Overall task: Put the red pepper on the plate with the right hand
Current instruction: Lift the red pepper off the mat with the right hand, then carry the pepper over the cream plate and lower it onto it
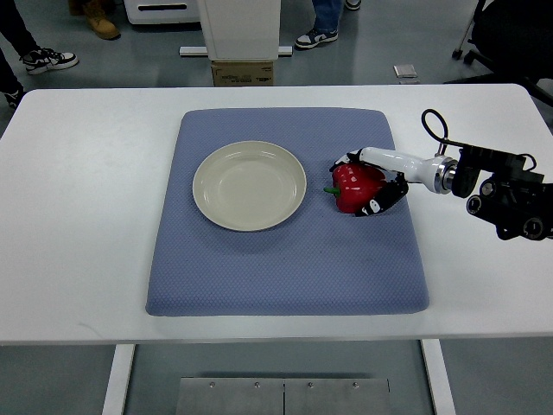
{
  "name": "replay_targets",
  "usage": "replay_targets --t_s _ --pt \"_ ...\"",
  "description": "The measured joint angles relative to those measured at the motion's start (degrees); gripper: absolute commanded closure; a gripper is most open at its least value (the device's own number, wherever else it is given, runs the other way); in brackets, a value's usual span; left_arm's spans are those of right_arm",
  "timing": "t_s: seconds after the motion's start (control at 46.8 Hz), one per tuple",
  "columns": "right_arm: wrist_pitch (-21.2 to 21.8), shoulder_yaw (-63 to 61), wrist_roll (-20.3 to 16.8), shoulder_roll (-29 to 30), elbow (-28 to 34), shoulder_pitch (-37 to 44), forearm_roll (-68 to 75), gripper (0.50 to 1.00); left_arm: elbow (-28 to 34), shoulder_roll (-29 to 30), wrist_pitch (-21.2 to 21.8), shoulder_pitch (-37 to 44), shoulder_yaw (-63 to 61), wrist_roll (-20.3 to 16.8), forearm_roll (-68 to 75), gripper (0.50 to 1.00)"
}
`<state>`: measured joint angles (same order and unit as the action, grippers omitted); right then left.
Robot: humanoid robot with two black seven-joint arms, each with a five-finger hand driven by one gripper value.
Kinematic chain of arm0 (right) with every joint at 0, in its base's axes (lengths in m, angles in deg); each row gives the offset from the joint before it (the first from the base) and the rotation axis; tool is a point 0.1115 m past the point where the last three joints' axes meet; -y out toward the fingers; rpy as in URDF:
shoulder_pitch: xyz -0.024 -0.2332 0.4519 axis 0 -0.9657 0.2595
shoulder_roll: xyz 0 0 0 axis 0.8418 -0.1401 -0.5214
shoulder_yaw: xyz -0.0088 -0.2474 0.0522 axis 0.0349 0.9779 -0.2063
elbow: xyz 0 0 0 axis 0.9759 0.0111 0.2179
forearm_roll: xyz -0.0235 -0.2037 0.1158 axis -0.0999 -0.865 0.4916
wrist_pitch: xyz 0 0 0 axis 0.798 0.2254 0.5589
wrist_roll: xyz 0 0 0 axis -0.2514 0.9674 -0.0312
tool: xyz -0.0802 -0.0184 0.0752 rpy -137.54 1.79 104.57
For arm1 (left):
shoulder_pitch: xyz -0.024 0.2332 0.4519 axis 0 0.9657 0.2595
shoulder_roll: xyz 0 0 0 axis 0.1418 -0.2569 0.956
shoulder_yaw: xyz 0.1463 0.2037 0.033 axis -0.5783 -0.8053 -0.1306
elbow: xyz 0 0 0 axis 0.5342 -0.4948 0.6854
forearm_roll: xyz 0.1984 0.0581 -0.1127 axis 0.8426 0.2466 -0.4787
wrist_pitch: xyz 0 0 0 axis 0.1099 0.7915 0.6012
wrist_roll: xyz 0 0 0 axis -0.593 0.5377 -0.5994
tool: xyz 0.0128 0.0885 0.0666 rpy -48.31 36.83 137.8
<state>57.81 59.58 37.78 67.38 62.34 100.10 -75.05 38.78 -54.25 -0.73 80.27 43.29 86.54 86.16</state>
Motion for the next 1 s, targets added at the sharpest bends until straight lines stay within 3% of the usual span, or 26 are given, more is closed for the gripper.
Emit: replay_targets --t_s 0.128,0.235,0.256,0.726,1.004 --pt "0.0 0.08 0.02 0.0 0.04 -0.01 0.0 0.803 0.0 0.0 0.0 0.0 0.0 0.0 0.0 0.5" --pt "0.0 0.08 0.02 0.01 0.02 0.0 0.0 0.99 0.0 0.0 0.0 0.0 0.0 0.0 0.0 0.5" --pt "0.0 0.08 0.02 0.01 0.01 0.0 0.0 1.0 0.0 0.0 0.0 0.0 0.0 0.0 0.0 0.5" --pt "-0.38 -1.74 -0.54 0.18 -0.27 1.83 0.36 1.0 0.0 0.0 0.0 -0.01 0.0 0.0 0.0 0.5" --pt "-0.41 -5.43 -3.04 0.51 -0.22 5.43 0.91 1.0 0.0 0.0 0.0 0.0 0.0 0.01 0.0 0.5"
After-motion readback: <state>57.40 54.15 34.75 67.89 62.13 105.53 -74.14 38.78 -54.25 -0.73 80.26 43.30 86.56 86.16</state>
